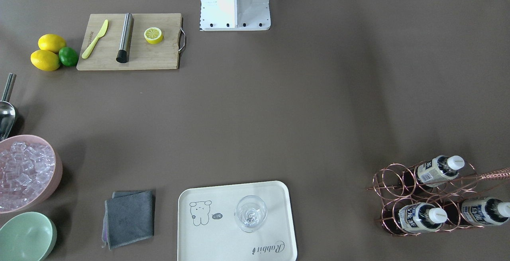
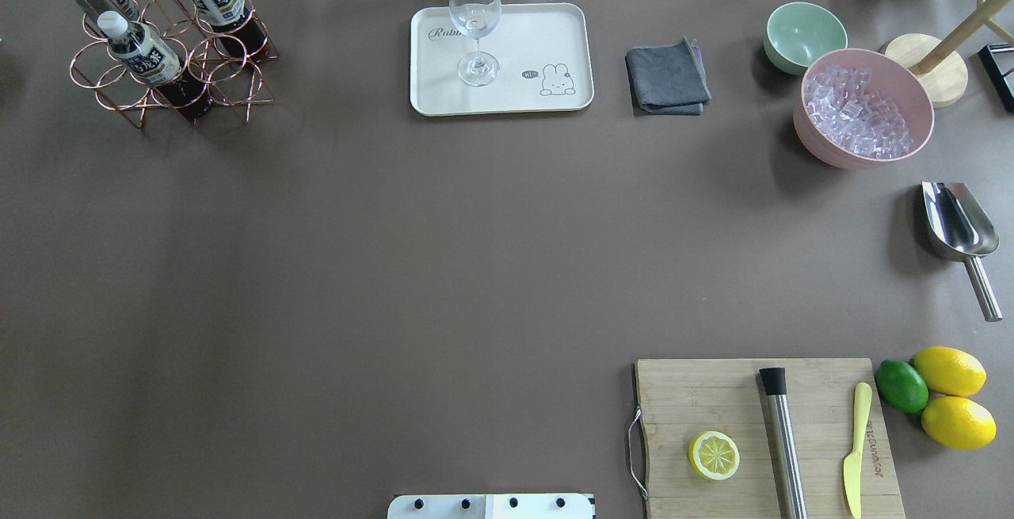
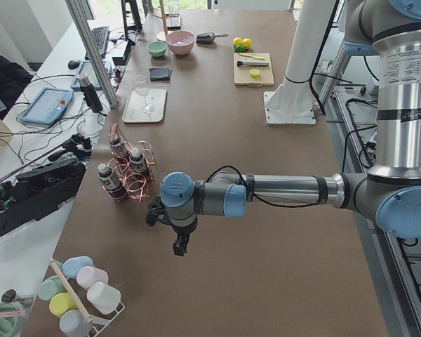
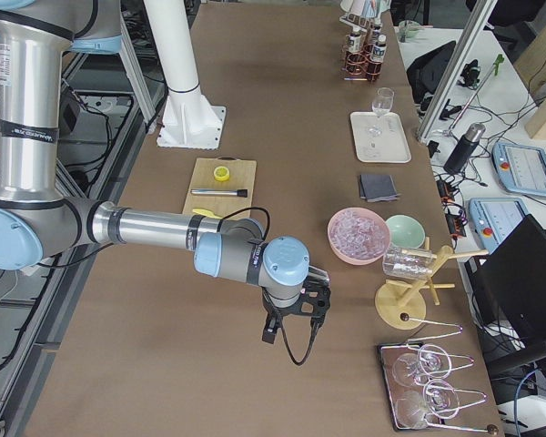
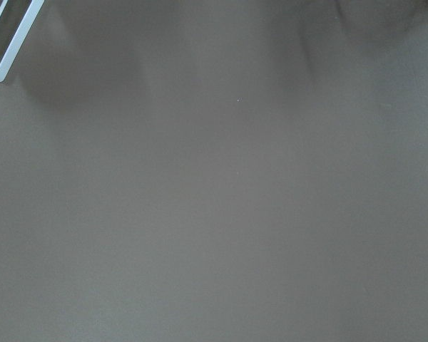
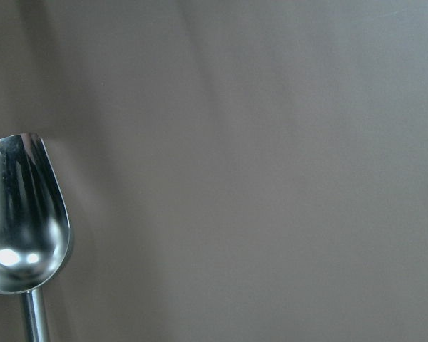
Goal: Take tea from basket to plate
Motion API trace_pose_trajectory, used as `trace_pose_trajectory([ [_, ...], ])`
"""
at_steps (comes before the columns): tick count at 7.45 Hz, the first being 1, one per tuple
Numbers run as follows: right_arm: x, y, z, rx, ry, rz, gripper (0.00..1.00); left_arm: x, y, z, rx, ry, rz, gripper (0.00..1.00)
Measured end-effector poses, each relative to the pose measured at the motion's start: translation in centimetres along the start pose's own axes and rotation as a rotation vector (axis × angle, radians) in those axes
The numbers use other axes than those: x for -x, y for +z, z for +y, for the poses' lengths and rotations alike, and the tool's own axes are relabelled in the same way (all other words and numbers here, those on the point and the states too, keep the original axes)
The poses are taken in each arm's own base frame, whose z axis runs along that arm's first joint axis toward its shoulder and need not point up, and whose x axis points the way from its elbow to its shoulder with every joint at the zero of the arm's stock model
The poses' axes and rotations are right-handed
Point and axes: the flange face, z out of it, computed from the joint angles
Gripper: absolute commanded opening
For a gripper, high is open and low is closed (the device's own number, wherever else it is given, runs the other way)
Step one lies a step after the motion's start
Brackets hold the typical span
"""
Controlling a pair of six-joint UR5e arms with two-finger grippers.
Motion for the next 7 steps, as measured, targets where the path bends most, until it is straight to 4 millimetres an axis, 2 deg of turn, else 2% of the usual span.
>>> trace_pose_trajectory([
  [7,-0.85,0.77,0.79,0.015,0.015,0.005,1.00,0.12,0.12,0.03,0.001,-0.002,0.002,0.98],
])
